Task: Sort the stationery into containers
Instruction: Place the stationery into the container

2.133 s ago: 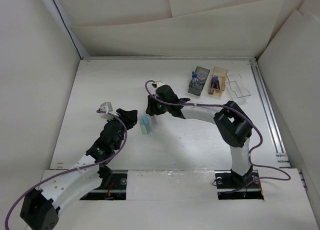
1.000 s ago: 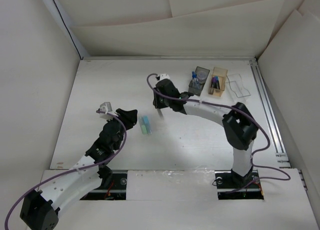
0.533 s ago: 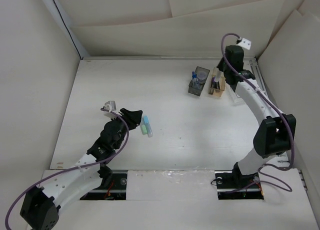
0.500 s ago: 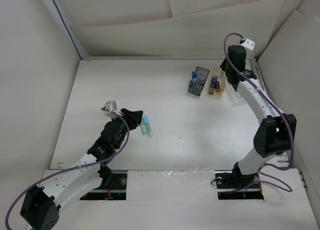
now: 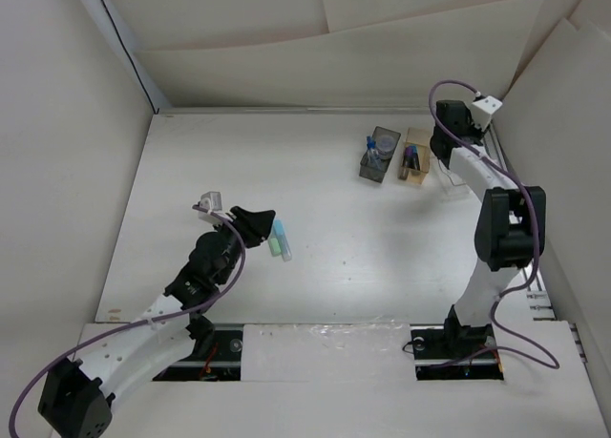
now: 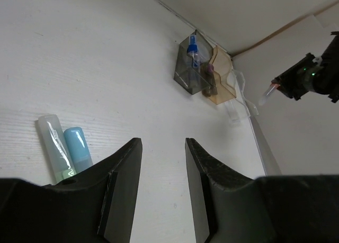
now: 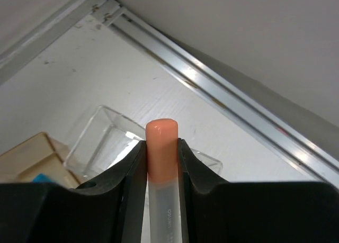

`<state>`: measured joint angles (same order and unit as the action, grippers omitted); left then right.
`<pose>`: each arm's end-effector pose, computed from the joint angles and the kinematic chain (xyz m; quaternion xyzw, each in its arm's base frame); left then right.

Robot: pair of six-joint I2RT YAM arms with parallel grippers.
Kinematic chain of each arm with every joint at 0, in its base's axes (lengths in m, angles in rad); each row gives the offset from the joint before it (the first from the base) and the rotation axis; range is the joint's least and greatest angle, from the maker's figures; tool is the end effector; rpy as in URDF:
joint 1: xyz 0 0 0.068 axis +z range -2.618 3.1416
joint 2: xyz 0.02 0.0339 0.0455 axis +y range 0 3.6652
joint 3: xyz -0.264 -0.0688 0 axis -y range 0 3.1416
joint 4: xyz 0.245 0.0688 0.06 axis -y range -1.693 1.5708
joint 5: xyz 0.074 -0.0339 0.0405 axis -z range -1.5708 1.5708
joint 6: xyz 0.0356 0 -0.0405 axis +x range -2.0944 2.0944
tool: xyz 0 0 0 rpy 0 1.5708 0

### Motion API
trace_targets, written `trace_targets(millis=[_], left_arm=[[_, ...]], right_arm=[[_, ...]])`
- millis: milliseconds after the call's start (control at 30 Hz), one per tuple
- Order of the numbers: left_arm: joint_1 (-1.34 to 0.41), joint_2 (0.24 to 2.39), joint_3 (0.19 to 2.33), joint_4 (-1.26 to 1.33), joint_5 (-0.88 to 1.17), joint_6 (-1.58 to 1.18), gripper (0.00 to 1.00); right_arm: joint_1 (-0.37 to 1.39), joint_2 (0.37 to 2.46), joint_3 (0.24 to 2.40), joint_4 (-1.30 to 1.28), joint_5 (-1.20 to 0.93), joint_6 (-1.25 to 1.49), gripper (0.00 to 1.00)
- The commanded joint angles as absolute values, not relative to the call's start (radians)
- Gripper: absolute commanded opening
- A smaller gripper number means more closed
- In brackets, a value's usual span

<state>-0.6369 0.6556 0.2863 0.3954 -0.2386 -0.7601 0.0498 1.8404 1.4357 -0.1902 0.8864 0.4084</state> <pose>0.1412 -0.0940 0.2448 -0.1277 0.6863 -0.3937 0.5980 0.4199 -0.0067 0.2726 0.3401 0.7493 -0.2727 0.4985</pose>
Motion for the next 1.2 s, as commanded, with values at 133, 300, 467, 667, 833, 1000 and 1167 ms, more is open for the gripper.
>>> trace_targets(millis=[133,300,467,667,833,1000,1167], left_arm=[[-0.634,0.657,0.294,0.43,-0.229,-0.747,0.35],[-0.634,0.666,0.295,0.439,-0.229,-0.747,0.35],[-0.634,0.675,0.295,0.448,-0.219,-0.747,0.35],[-0.634,0.686,0.295,0.448,-0.219,-0.747,0.35],[-0.634,0.686,0.295,0.448,-0.219,-0.747,0.35],[-0.634,0.686,0.295,0.448,-0.219,-0.747,0.35],[-0.634,0.675,0.295,0.448,-0.229,-0.747,0.35]], right_arm=[[0.025,1.89,1.436,-0.112,1.092,0.347,0.02],[0.014,1.943,1.472,-0.112,1.162,0.321,0.03],[-0.008,1.999,1.516,-0.112,1.2,0.276,0.04],[0.003,2.017,1.537,-0.091,1.22,0.256,0.07],[0.026,2.036,1.549,-0.064,1.23,0.223,0.08],[0.038,2.063,1.559,-0.038,1.241,0.183,0.08],[0.038,2.086,1.591,-0.029,1.241,0.158,0.08]])
